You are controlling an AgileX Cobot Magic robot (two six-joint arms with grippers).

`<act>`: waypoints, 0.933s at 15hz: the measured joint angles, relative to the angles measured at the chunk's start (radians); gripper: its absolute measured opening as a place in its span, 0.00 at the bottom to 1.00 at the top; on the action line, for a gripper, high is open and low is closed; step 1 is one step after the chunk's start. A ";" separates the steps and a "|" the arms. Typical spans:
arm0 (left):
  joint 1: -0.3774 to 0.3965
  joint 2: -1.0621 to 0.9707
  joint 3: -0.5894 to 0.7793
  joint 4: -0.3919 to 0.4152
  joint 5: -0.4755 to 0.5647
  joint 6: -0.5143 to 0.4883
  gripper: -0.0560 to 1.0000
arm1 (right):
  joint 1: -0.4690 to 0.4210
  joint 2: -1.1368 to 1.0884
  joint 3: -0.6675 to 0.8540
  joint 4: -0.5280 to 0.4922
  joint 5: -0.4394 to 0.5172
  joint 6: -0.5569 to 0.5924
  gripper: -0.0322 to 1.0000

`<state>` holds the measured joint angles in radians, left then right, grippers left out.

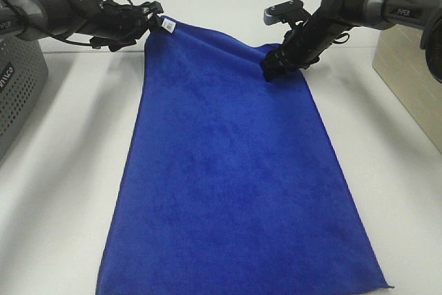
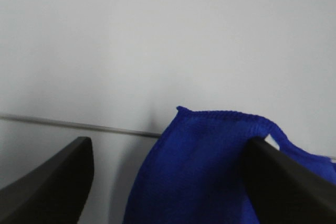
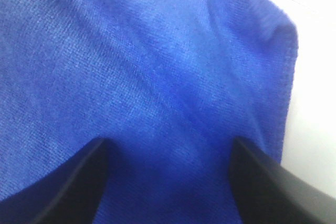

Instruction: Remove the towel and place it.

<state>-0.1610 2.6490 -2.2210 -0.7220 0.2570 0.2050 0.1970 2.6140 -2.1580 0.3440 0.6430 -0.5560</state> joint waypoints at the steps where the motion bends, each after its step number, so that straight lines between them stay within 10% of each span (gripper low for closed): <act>1: -0.012 0.000 -0.020 0.001 -0.005 0.072 0.74 | 0.000 0.000 0.000 0.000 0.001 0.001 0.64; 4: -0.041 0.000 -0.064 0.001 -0.027 0.206 0.74 | 0.000 0.000 -0.002 0.000 0.019 0.003 0.64; 14: -0.047 0.000 -0.069 0.151 0.091 0.185 0.74 | 0.000 -0.017 -0.007 0.018 0.148 0.018 0.64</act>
<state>-0.2080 2.6490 -2.2900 -0.5710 0.3480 0.3900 0.1970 2.5970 -2.1650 0.3620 0.7910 -0.5380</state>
